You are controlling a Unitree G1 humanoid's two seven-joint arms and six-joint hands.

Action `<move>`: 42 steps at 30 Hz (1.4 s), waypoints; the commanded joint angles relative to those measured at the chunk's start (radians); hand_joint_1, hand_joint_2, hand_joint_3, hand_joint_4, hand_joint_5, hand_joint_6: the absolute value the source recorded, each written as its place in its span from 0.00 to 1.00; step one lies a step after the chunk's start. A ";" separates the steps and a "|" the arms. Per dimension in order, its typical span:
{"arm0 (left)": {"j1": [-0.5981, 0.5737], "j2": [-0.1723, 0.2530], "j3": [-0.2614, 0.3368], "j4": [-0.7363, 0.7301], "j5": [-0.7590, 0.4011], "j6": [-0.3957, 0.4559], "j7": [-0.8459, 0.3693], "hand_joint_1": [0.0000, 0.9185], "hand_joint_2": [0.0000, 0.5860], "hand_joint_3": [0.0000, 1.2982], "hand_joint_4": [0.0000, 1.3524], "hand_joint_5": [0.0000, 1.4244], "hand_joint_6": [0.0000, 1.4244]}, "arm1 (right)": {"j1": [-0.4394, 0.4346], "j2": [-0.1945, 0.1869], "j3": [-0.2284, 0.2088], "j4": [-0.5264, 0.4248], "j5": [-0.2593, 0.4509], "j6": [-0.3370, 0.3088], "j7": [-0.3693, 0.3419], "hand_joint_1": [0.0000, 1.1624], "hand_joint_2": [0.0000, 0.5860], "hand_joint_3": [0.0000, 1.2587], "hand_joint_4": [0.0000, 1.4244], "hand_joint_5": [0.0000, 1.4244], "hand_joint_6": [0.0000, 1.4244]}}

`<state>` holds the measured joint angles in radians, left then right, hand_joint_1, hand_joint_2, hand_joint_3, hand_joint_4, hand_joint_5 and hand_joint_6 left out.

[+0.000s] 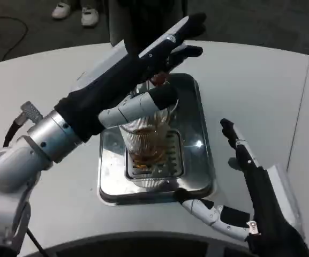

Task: Grasp the cup under the faucet to collect the drink, then remove the cup.

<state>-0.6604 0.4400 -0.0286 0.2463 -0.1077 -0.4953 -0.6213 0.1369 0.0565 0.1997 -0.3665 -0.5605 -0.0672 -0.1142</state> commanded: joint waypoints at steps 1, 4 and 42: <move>0.012 0.004 -0.035 0.033 0.041 0.023 -0.017 0.00 0.13 0.00 0.00 0.09 0.05 | -0.088 0.036 0.017 0.153 0.036 -0.058 -0.105 0.69 0.29 0.05 0.05 0.05 0.14; 0.008 0.006 -0.037 0.039 0.045 0.019 -0.013 0.00 0.13 0.00 0.00 0.09 0.05 | -0.149 0.047 0.030 0.252 0.055 -0.085 -0.167 0.69 0.29 0.04 0.04 0.04 0.13; -0.056 0.054 -0.056 0.171 0.091 -0.071 0.000 0.00 0.11 0.00 0.00 0.09 0.05 | -0.614 0.081 0.070 0.892 0.126 -0.230 -0.417 0.69 0.30 0.03 0.04 0.02 0.09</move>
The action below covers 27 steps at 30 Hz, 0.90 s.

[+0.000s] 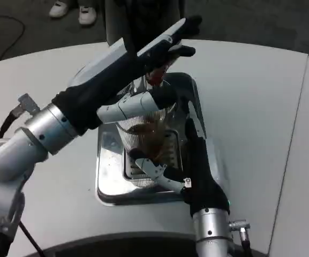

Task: Grasp the cup under the faucet to collect the drink, then remove the cup.

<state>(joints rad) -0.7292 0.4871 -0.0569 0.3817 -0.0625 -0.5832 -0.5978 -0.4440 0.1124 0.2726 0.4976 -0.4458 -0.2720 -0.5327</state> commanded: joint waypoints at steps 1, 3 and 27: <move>0.011 0.006 -0.029 0.037 0.047 0.015 -0.023 0.00 0.11 0.00 0.00 0.09 0.05 | -0.036 0.024 -0.003 0.033 0.012 -0.027 0.001 0.69 0.30 0.03 0.04 0.02 0.09; 0.008 0.006 -0.030 0.039 0.050 0.013 -0.022 0.00 0.11 0.00 0.00 0.09 0.05 | -0.045 0.024 -0.003 0.045 0.013 -0.030 0.001 0.69 0.30 0.03 0.04 0.02 0.09; 0.003 0.009 -0.023 0.029 0.069 0.016 -0.012 0.00 0.10 0.00 0.00 0.09 0.05 | -0.165 0.051 -0.012 0.200 0.042 -0.058 -0.029 0.67 0.29 0.03 0.05 0.03 0.10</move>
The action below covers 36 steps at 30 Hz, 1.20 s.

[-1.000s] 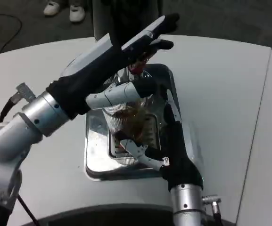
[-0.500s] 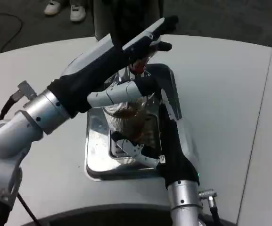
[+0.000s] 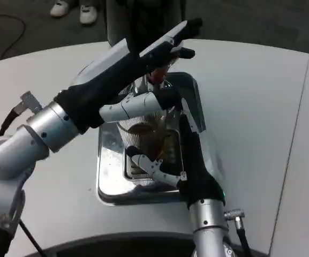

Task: Grasp the cup under the faucet to collect the drink, then remove the cup.

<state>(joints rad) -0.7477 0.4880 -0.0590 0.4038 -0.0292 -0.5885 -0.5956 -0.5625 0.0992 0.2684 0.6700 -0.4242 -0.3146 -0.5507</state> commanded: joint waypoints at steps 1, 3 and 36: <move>0.022 0.008 -0.020 0.006 0.037 0.022 -0.013 0.00 0.10 0.00 0.00 0.09 0.04 | -0.050 0.065 -0.008 0.032 0.022 -0.017 -0.012 0.67 0.29 0.03 0.05 0.04 0.10; 0.024 0.009 -0.020 0.004 0.038 0.023 -0.012 0.00 0.10 0.00 0.00 0.09 0.04 | -0.056 0.065 -0.007 0.040 0.024 -0.017 -0.015 0.67 0.29 0.03 0.05 0.04 0.10; 0.044 0.041 0.005 -0.004 0.034 0.059 0.021 0.00 0.12 0.00 0.00 0.09 0.04 | -0.142 0.098 0.042 0.122 0.022 0.008 -0.036 0.72 0.30 0.23 0.32 0.36 0.26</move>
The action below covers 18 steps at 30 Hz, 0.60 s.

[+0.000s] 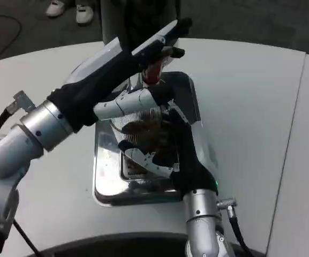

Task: Grasp the cup under the faucet to collect the drink, then remove the cup.

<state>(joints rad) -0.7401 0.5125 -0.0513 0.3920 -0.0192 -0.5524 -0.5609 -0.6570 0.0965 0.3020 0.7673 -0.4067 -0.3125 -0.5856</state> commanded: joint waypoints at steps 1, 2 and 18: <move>0.038 0.019 -0.002 0.007 0.023 0.024 -0.014 0.00 0.12 0.00 0.00 0.09 0.04 | -0.051 0.101 0.010 0.028 0.003 0.005 -0.001 0.74 0.29 0.24 0.34 0.37 0.27; 0.038 0.020 0.000 0.007 0.022 0.024 -0.013 0.00 0.12 0.00 0.00 0.09 0.04 | -0.055 0.101 0.012 0.031 0.002 0.004 -0.002 0.74 0.29 0.26 0.36 0.40 0.28; 0.064 0.031 0.035 -0.048 0.001 0.066 -0.003 0.00 0.12 0.01 0.00 0.09 0.04 | -0.065 0.079 0.025 0.008 -0.008 0.006 -0.018 0.77 0.28 0.53 0.54 0.62 0.60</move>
<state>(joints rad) -0.7079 0.5313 -0.0203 0.3497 -0.0296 -0.5113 -0.5594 -0.6923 0.0947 0.3236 0.7877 -0.4098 -0.3139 -0.5962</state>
